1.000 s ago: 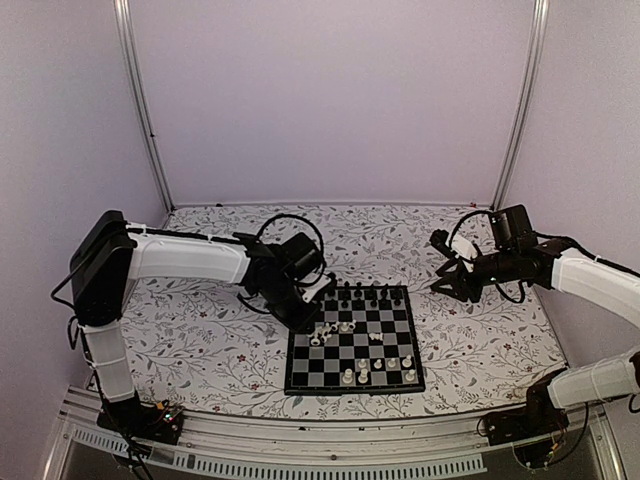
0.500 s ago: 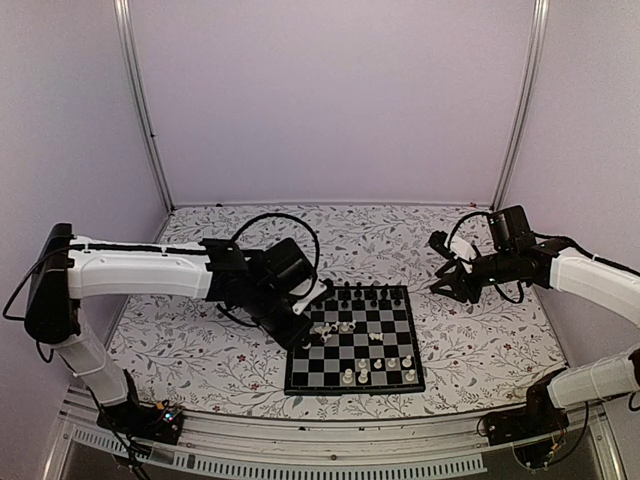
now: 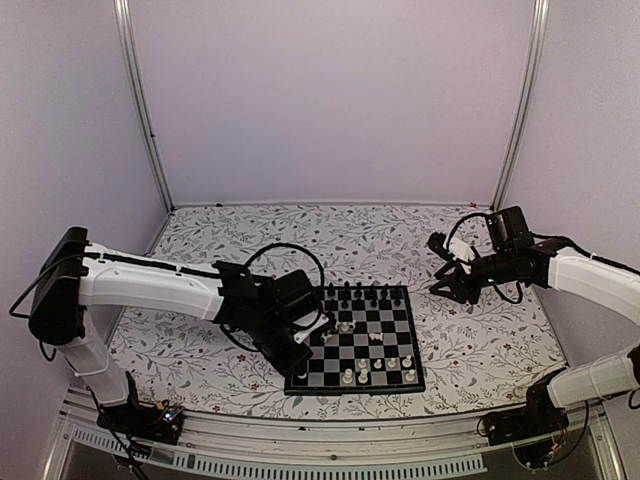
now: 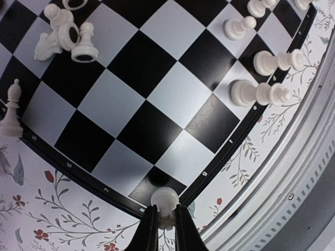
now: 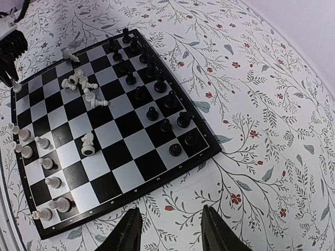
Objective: Set up the chess pieces on the board
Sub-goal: Place the chess piece on the chessboard.
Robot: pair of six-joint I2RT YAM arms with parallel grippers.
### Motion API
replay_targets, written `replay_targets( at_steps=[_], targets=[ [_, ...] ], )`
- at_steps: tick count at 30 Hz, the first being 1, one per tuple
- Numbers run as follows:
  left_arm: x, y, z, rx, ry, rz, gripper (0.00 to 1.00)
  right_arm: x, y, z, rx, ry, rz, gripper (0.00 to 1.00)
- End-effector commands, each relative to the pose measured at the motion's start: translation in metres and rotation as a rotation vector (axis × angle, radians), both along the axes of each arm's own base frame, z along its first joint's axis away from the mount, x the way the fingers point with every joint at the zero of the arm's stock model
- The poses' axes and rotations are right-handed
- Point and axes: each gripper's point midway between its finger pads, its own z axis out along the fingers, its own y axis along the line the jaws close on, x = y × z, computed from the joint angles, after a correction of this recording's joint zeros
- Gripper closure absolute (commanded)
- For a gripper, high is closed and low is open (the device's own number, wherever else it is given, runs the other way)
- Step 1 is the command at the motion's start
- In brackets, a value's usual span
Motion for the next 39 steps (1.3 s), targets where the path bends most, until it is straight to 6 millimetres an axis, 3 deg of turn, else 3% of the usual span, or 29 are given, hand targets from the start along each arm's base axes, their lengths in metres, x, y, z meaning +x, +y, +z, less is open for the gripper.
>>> replay_targets(
  at_steps=[1,24,27,29,33,39],
  targets=[
    [-0.007,0.0,-0.012,0.022,0.02,-0.019,0.93,-0.006,0.0,-0.009,-0.005,0.03,0.016,0.58],
    [-0.011,0.011,-0.023,0.072,0.039,-0.014,0.89,-0.007,0.001,-0.011,-0.006,0.044,0.023,0.58],
    [-0.011,0.011,-0.022,0.075,0.038,-0.015,0.83,-0.007,0.0,-0.011,-0.008,0.044,0.022,0.58],
    [-0.01,0.012,-0.021,0.078,0.031,-0.013,0.69,-0.007,0.001,-0.011,-0.008,0.043,0.022,0.58],
    [-0.006,0.01,-0.009,0.074,0.008,-0.018,0.56,-0.007,0.0,-0.011,-0.009,0.043,0.02,0.58],
    [0.024,0.004,0.042,0.008,-0.141,-0.022,0.44,-0.006,0.0,-0.01,-0.009,0.038,0.019,0.58]
  ],
)
